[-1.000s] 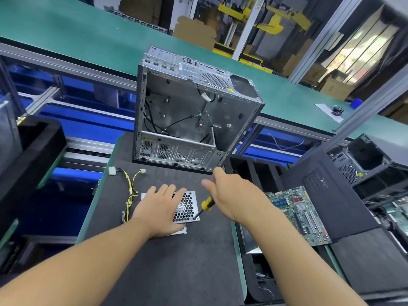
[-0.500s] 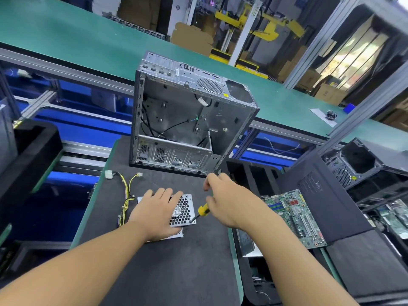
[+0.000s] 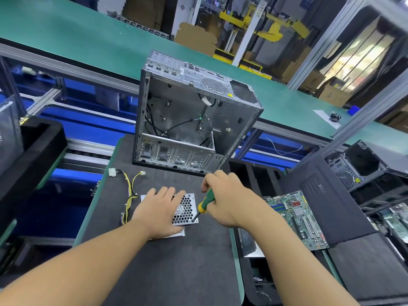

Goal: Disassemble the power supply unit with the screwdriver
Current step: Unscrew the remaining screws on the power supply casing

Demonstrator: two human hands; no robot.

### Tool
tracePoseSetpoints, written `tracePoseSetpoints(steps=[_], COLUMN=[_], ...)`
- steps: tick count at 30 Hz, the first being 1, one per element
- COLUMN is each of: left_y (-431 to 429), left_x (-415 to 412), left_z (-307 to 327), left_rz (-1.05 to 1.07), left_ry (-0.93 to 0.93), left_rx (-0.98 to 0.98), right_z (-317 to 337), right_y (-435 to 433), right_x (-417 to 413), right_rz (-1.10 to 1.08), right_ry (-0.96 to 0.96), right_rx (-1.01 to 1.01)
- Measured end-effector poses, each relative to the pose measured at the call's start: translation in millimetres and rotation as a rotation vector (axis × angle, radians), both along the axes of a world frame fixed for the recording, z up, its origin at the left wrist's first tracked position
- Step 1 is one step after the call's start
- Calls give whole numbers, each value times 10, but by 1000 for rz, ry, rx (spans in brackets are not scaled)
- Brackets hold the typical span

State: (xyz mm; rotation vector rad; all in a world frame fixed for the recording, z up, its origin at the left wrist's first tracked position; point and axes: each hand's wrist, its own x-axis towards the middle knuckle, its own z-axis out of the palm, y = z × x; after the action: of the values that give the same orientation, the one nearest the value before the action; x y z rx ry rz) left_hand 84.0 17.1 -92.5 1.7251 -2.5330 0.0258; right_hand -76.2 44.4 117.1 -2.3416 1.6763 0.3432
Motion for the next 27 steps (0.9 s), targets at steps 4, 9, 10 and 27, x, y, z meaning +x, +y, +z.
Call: tracePoseSetpoints(steps=[4, 9, 10, 27], left_y=[2, -6, -7, -2], left_x=[-2, 5, 3, -5], left_z=[0, -11, -11, 4], left_rz=[-2, -7, -3, -4], left_ry=[7, 7, 10, 33], left_rx=[-12, -4, -4, -13], right_z=[-32, -30, -21, -10], right_y=[14, 3, 0, -11], right_x=[35, 28, 13, 41], right_rz=[-54, -1, 15, -22], right_ry=[102, 50, 50, 136], right_rx=[-86, -69, -28, -37])
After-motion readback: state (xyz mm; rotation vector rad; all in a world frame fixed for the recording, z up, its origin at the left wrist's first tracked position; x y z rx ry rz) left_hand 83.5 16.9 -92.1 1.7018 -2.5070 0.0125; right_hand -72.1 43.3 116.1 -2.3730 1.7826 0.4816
